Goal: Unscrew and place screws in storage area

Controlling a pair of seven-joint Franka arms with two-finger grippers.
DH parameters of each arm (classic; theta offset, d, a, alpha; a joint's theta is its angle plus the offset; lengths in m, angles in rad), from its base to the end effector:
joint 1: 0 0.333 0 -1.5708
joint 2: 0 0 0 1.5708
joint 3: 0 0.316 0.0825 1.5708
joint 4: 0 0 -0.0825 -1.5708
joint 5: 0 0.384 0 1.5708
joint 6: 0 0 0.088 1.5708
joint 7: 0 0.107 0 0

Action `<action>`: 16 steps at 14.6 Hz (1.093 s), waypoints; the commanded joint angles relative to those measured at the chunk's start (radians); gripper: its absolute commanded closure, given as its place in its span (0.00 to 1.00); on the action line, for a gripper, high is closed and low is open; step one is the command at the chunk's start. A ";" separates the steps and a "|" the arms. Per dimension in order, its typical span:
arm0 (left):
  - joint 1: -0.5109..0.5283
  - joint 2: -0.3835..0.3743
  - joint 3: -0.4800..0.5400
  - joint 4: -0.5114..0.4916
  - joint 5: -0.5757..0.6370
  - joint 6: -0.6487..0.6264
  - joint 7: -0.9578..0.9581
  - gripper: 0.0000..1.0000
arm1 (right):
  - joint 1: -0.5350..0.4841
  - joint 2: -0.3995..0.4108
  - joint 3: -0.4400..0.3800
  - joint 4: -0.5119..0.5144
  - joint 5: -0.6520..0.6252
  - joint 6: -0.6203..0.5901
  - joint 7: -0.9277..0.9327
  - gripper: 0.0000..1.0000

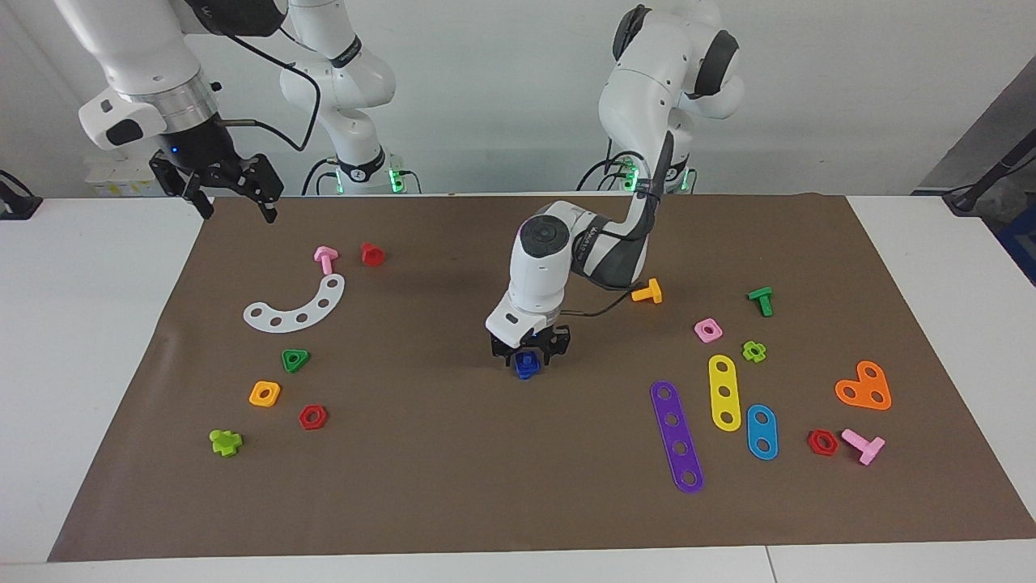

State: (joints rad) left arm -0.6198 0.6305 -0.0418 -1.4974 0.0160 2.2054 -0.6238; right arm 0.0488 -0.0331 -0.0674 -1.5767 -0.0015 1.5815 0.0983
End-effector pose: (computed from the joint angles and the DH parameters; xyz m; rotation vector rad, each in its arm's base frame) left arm 0.5704 -0.4370 0.3070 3.0842 -0.0583 0.0862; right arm 0.5455 -0.0110 0.6408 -3.1334 0.1834 -0.0593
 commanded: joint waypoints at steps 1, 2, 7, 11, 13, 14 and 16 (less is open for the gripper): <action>-0.015 -0.011 0.016 -0.017 0.025 0.010 -0.016 0.33 | -0.014 -0.028 0.005 -0.028 0.020 -0.005 -0.012 0.00; -0.017 -0.011 0.017 -0.012 0.025 0.007 -0.017 0.35 | -0.014 -0.028 0.005 -0.028 0.020 -0.005 -0.012 0.00; -0.020 -0.011 0.019 -0.006 0.022 -0.012 -0.017 0.39 | -0.014 -0.028 0.005 -0.028 0.020 -0.005 -0.012 0.00; -0.021 -0.011 0.017 -0.003 0.022 -0.032 -0.017 0.46 | -0.014 -0.028 0.005 -0.029 0.020 -0.003 -0.012 0.00; -0.018 -0.008 0.017 0.018 0.019 -0.062 -0.016 0.52 | -0.015 -0.028 0.005 -0.029 0.020 -0.003 -0.014 0.00; -0.018 -0.006 0.017 0.035 0.019 -0.081 -0.017 0.54 | -0.014 -0.030 0.005 -0.029 0.020 -0.005 -0.014 0.00; -0.018 -0.006 0.017 0.039 0.018 -0.098 -0.017 0.58 | -0.014 -0.030 0.005 -0.029 0.020 -0.003 -0.014 0.00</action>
State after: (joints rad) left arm -0.6221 0.6299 -0.0405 -1.4716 0.0160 2.1460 -0.6240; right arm 0.0473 -0.0331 -0.0675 -1.5768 -0.0015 1.5815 0.0983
